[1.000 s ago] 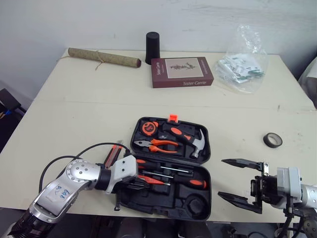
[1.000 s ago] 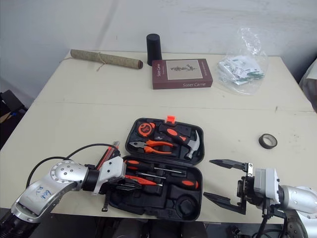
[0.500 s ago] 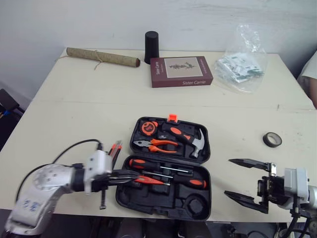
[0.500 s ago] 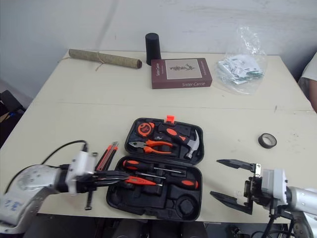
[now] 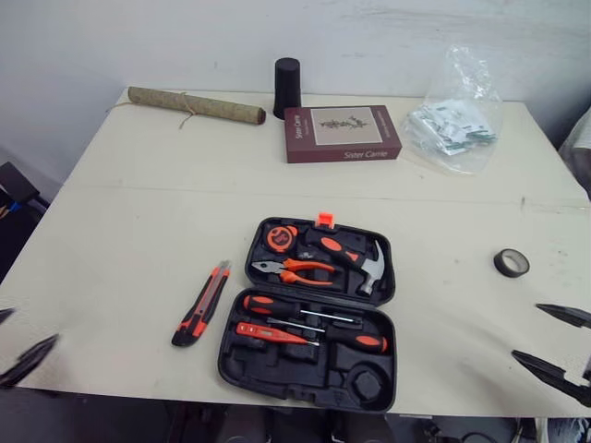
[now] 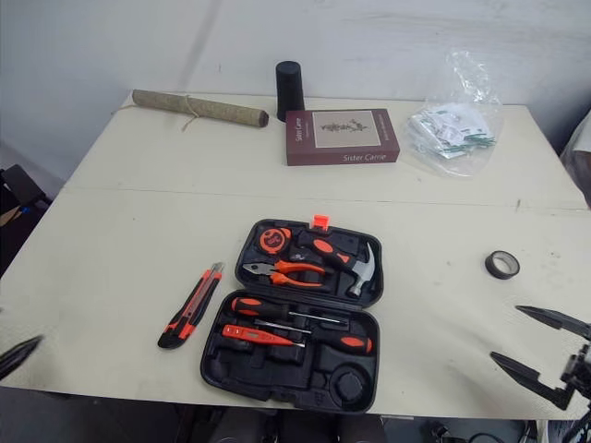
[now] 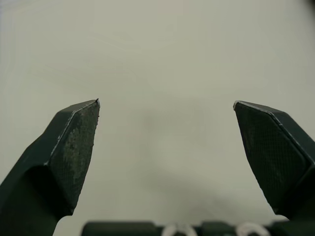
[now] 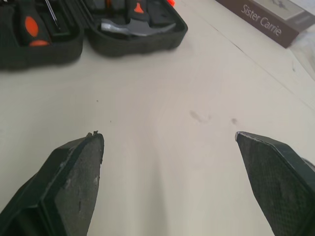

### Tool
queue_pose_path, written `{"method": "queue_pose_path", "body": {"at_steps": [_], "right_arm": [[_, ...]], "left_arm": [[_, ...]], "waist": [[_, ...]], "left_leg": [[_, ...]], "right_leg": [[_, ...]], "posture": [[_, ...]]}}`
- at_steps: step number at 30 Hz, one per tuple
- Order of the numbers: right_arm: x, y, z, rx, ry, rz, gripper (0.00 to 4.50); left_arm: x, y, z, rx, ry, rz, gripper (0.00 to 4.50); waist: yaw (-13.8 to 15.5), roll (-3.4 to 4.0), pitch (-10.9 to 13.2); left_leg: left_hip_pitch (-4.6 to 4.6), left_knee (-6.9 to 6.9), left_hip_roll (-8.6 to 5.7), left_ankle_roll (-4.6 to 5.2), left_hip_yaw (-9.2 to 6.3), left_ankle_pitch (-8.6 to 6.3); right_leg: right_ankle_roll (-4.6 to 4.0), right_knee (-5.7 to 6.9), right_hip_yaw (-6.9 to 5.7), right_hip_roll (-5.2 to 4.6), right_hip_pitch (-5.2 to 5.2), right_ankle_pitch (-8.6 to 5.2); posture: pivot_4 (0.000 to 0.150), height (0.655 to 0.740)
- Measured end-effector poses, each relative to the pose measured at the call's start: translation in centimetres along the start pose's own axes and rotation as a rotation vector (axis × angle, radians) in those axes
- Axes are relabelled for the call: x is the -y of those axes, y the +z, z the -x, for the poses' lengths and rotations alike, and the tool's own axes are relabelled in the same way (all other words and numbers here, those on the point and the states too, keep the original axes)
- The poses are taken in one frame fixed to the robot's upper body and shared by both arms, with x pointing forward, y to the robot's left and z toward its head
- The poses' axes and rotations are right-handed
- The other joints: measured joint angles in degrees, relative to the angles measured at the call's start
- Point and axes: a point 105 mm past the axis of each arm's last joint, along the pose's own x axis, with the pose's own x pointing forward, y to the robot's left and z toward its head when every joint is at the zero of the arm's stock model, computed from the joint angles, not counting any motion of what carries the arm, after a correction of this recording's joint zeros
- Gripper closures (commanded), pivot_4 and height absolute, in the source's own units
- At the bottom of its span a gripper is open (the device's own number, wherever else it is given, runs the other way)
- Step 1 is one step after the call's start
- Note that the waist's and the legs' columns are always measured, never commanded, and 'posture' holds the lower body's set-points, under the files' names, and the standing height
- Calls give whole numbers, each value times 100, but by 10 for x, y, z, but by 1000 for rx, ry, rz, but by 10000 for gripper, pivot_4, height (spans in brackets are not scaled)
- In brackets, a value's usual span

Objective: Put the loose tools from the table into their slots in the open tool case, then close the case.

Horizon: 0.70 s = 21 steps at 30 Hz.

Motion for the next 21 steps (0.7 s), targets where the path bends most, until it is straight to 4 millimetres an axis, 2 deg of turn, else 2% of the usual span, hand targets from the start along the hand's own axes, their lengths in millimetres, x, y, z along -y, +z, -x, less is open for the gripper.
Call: {"method": "queue_pose_path", "body": {"at_steps": [4,7,11,14,18,21], "right_arm": [[6,2,-1,8,-15,23,0],[10,16,-21,76,0,27,0],[10,50,-60,229,36,14,0],[1,68,-77,292,96,4,0],[-31,96,-104,446,232,2,0],[-49,111,-114,520,313,12,0]], "left_arm": [[-5,2,-3,24,38,10,323],[5,11,-17,40,-8,19,323],[38,31,-43,64,-119,70,323],[58,50,-54,116,-159,100,323],[106,66,-74,94,-316,113,323],[126,70,-85,77,-331,143,323]], "waist": [[3,2,1],[-22,12,7],[-123,27,16],[-138,28,17],[-128,27,17],[-123,26,18]], "left_leg": [[0,-3,2,-6,-3,-2],[0,-9,3,-11,-2,1],[-3,-13,2,-11,-2,6],[-2,-21,2,-23,-1,37],[-3,-25,0,-28,-1,46],[-1,-24,-2,-26,0,51]], "right_leg": [[0,0,0,-3,-1,0],[0,1,2,-3,-3,0],[1,4,3,-2,-5,1],[1,0,0,0,-5,0],[3,-2,-2,8,-1,1],[6,2,-1,10,1,3]], "posture": [[1500,7400],[1500,7400],[1500,7400],[1500,7400],[1500,7400],[1500,7400]]}}
